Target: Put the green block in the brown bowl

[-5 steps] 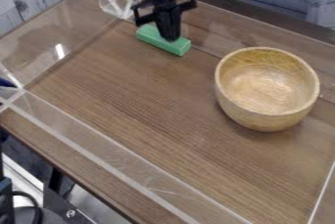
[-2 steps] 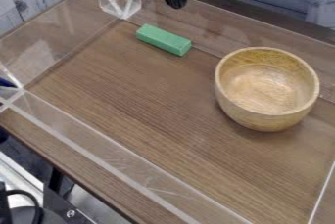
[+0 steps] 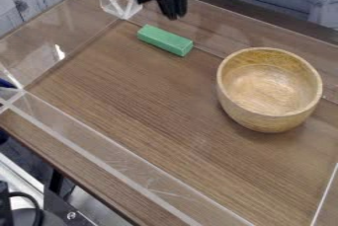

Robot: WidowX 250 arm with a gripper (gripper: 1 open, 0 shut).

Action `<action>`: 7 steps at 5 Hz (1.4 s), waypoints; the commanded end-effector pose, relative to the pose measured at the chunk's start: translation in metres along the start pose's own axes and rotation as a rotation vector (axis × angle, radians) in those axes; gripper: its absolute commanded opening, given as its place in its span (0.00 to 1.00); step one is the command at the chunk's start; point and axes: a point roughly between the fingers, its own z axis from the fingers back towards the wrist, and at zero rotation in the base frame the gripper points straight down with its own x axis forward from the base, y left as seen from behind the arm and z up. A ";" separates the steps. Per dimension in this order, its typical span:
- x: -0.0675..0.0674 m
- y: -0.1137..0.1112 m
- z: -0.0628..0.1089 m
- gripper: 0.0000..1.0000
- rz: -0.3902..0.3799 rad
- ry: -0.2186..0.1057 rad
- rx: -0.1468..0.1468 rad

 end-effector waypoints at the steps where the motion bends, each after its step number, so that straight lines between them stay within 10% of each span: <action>1: 0.010 0.000 0.003 0.00 0.018 -0.072 -0.018; 7: 0.020 0.011 -0.046 0.00 0.002 -0.138 0.073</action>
